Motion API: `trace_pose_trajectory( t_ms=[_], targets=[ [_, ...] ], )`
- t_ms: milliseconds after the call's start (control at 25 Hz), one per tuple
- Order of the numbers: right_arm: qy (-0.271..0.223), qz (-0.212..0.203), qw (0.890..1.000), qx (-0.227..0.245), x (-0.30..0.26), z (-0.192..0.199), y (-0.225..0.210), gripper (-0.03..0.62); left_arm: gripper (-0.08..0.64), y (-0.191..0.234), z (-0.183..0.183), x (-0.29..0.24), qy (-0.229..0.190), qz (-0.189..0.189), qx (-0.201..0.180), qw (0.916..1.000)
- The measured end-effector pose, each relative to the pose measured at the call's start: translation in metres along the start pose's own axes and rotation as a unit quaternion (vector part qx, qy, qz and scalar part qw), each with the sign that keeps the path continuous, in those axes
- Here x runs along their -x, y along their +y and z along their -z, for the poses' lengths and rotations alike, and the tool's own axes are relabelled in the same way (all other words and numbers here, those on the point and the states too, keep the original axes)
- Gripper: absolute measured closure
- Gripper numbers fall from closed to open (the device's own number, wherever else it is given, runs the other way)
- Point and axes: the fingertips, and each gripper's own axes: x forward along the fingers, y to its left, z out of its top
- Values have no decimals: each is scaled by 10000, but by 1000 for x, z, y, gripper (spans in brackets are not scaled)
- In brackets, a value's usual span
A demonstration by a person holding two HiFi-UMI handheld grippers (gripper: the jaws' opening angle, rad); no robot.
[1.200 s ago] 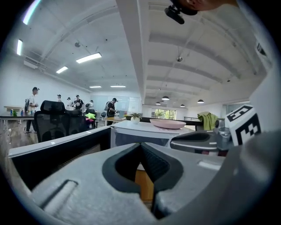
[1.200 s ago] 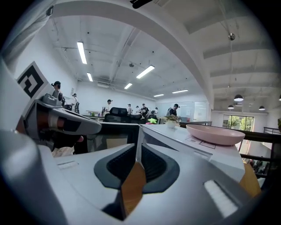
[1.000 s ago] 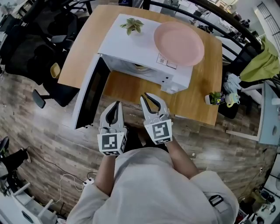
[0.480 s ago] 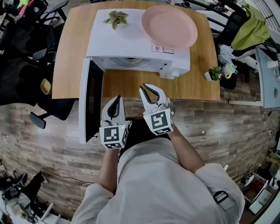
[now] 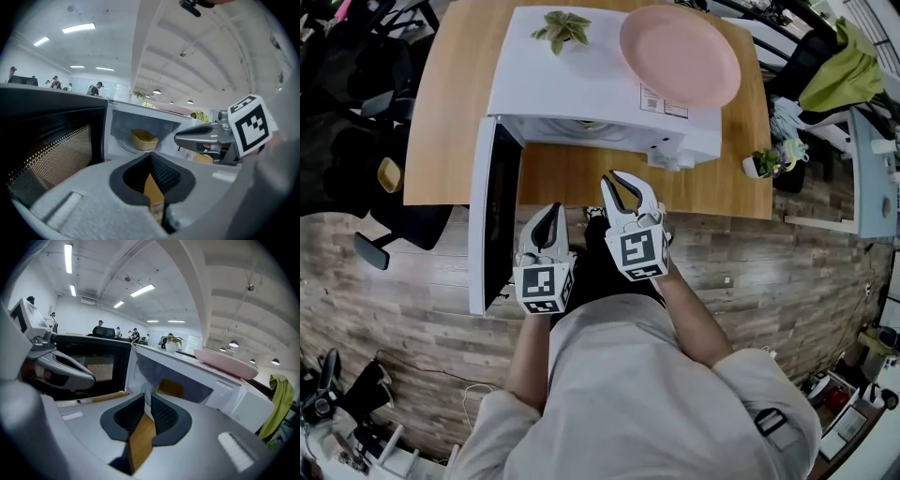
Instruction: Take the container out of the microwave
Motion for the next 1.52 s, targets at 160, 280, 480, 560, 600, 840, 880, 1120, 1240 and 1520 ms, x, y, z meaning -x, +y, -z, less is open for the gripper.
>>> trace_pose_trajectory(
  t_ms=[160, 280, 480, 560, 600, 840, 880, 1120, 1240, 1520],
  targets=[
    [94, -72, 9998, 130, -17, -3, 0, 534, 557, 11, 2, -7, 47, -58, 37, 10000],
    [189, -111, 9993, 304, -29, -5, 2, 532, 557, 20, 3, -11, 94, -107, 87, 9999],
    [421, -164, 9971, 610, -50, -1, 1, 529, 557, 29, 9, -20, 182, -132, 145, 9996],
    [477, -175, 9954, 807, -55, -1, 1, 529, 557, 31, 10, -23, 209, -125, 164, 9996],
    [495, -183, 9947, 878, -58, -2, 1, 531, 557, 31, 11, -24, 220, -122, 163, 9996],
    [757, -269, 9888, 1260, -76, 2, -1, 529, 557, 38, 12, -29, 254, -175, 191, 9993],
    [818, -284, 9873, 1330, -79, 4, -1, 529, 557, 39, 13, -30, 256, -198, 224, 9992],
    [1047, -322, 9803, 1645, -93, 8, -3, 529, 557, 45, 14, -36, 284, -290, 304, 9987],
    [1053, -332, 9761, 1870, -100, 8, -5, 529, 557, 47, 14, -37, 280, -364, 378, 9982],
    [1157, -443, 9687, 2152, -117, 10, -3, 529, 557, 54, 18, -37, 309, -538, 510, 9968]
  ],
)
